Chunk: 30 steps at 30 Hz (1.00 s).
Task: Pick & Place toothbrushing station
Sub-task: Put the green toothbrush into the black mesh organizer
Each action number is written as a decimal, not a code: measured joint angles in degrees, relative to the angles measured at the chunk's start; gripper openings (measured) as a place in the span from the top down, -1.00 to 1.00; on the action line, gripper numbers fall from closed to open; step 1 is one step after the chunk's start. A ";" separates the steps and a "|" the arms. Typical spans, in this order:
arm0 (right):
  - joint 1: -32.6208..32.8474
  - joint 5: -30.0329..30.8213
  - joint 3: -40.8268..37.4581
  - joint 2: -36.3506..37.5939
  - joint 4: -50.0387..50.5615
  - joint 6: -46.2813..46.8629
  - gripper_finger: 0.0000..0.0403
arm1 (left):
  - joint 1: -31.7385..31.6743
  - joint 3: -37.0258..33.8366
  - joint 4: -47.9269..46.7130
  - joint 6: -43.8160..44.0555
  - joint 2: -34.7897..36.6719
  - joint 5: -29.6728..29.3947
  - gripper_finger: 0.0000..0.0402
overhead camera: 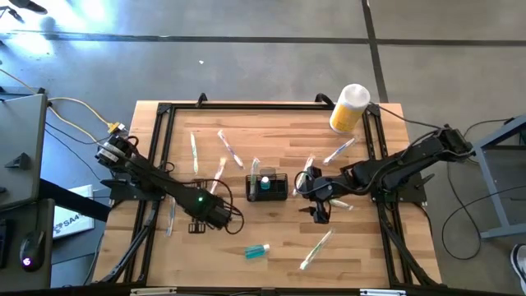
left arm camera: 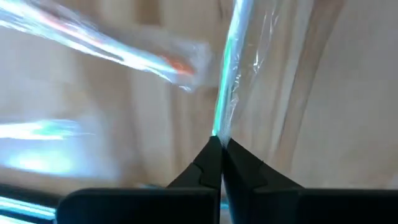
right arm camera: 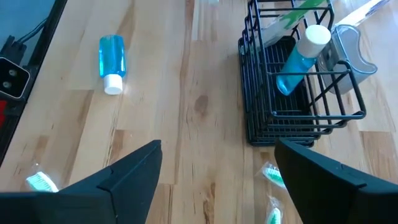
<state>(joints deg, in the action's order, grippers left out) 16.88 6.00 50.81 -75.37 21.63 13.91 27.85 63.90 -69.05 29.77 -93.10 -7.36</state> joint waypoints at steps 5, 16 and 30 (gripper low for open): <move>-0.02 0.03 -0.02 0.04 -0.51 0.94 -0.51 | 4.83 10.71 -7.73 -5.63 0.09 -11.28 0.99; -0.04 1.77 -0.04 0.04 -12.53 0.97 -0.51 | 15.51 19.88 3.40 -53.43 0.15 -42.87 1.00; -1.58 -3.57 -0.04 0.07 -38.49 -2.77 -0.40 | 12.68 19.88 38.23 -101.78 -5.86 -61.01 1.00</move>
<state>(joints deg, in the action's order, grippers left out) 15.31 2.43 50.76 -75.31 -16.86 11.14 40.53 83.79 -30.82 -72.01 -98.96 -68.37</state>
